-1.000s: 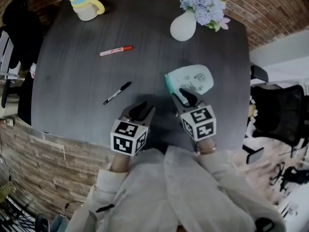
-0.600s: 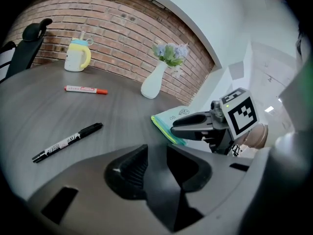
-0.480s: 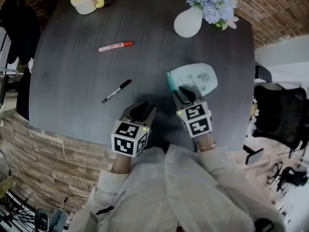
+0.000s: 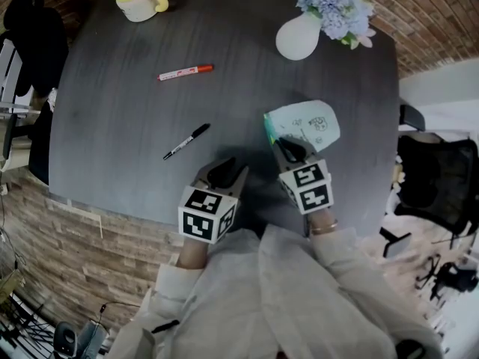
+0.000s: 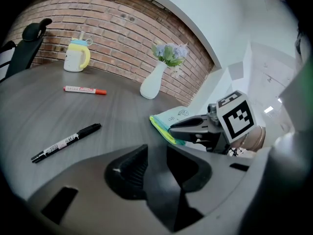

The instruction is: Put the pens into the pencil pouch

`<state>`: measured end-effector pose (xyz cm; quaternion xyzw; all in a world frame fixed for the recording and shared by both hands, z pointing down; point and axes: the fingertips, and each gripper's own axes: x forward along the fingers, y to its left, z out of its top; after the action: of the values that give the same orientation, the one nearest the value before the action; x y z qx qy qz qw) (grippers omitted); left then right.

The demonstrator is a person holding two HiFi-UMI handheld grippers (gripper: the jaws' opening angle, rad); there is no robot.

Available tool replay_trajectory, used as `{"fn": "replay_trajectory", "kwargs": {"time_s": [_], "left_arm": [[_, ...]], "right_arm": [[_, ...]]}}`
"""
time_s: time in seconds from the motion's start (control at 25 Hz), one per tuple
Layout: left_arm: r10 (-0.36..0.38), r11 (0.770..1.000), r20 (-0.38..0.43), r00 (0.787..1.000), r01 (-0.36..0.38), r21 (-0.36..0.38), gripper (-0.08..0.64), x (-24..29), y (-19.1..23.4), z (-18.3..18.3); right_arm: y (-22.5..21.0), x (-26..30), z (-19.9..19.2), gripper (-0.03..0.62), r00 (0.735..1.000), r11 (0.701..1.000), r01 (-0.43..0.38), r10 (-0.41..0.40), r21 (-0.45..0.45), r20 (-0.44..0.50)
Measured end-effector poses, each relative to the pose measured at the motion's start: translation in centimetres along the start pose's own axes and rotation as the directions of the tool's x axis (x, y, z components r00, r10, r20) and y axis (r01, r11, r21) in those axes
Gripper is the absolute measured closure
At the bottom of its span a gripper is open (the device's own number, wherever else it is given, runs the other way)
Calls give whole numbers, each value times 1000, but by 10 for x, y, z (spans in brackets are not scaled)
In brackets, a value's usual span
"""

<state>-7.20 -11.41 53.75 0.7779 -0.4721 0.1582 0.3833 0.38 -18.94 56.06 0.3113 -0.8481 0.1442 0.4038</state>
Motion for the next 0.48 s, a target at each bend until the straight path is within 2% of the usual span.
{"fn": "replay_trajectory", "kwargs": {"time_s": [0.24, 0.48], "left_arm": [[-2, 1000, 19, 1000, 2, 3, 443, -8, -2, 4], [1, 1000, 44, 999, -2, 30, 444, -17, -6, 10]], "right_arm": [[-4, -14, 9, 571, 995, 995, -52, 44, 90, 95], [5, -36, 30, 571, 969, 963, -159, 111, 218, 221]]}}
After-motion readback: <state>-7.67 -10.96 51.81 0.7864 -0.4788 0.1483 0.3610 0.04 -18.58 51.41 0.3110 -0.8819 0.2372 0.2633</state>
